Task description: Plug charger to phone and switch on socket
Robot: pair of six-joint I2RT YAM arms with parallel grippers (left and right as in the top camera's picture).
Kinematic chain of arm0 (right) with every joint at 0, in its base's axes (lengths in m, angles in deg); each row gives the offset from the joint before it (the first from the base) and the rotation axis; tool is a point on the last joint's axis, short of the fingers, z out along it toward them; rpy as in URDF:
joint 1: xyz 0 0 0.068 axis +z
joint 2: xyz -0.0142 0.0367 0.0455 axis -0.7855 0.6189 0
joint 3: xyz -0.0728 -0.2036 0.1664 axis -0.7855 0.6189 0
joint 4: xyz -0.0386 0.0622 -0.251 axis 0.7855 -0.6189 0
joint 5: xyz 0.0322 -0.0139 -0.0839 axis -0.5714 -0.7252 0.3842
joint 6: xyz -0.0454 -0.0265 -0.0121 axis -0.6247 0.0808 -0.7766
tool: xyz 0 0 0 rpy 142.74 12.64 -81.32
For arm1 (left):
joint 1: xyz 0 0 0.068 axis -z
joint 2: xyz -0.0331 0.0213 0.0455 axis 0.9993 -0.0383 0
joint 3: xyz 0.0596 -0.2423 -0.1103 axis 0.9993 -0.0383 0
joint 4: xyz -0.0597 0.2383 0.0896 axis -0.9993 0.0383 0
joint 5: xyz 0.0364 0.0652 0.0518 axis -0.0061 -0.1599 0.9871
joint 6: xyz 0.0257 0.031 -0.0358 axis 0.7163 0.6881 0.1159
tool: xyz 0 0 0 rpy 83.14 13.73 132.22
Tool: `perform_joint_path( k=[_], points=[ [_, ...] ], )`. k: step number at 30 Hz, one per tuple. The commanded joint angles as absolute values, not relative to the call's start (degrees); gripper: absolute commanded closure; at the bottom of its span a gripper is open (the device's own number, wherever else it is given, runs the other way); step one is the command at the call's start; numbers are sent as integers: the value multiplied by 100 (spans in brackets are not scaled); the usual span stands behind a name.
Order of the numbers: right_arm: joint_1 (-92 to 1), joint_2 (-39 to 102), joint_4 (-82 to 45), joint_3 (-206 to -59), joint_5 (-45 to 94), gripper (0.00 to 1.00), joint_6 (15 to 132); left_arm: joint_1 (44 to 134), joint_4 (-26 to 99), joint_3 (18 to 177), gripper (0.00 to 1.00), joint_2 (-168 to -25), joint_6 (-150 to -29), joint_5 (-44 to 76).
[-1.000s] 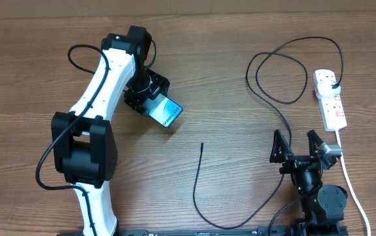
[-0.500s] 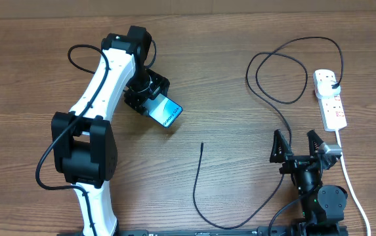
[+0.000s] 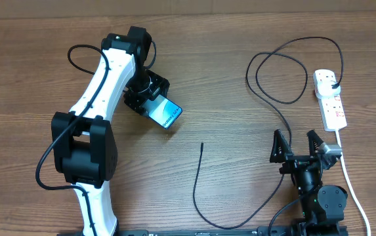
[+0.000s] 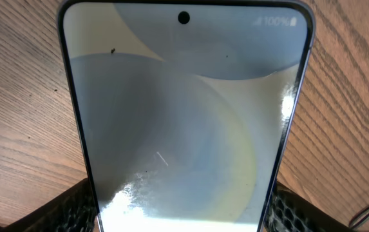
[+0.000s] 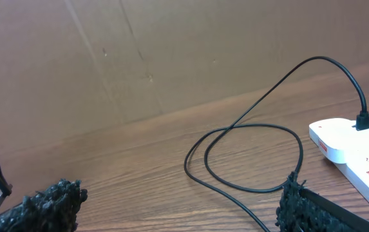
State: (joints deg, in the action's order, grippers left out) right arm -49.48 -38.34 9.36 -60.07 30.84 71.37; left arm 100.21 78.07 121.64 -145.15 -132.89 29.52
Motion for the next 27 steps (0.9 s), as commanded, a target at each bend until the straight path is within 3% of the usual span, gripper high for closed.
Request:
perform_joint_path(
  k=[1, 11, 27],
  points=[
    [-4915, -3891, 971, -5948, 3159, 0, 7100, 10075, 7849, 12325, 96, -14266, -13372, 3002],
    [-4915, -3891, 1216, -6112, 2682, 0, 7102, 10075, 7847, 12325, 96, -14266, -13372, 3004],
    [-4926, -3889, 22, -7264, 2669, 0, 6789, 10073, 7847, 12325, 96, -14266, -13372, 2858]
  ],
)
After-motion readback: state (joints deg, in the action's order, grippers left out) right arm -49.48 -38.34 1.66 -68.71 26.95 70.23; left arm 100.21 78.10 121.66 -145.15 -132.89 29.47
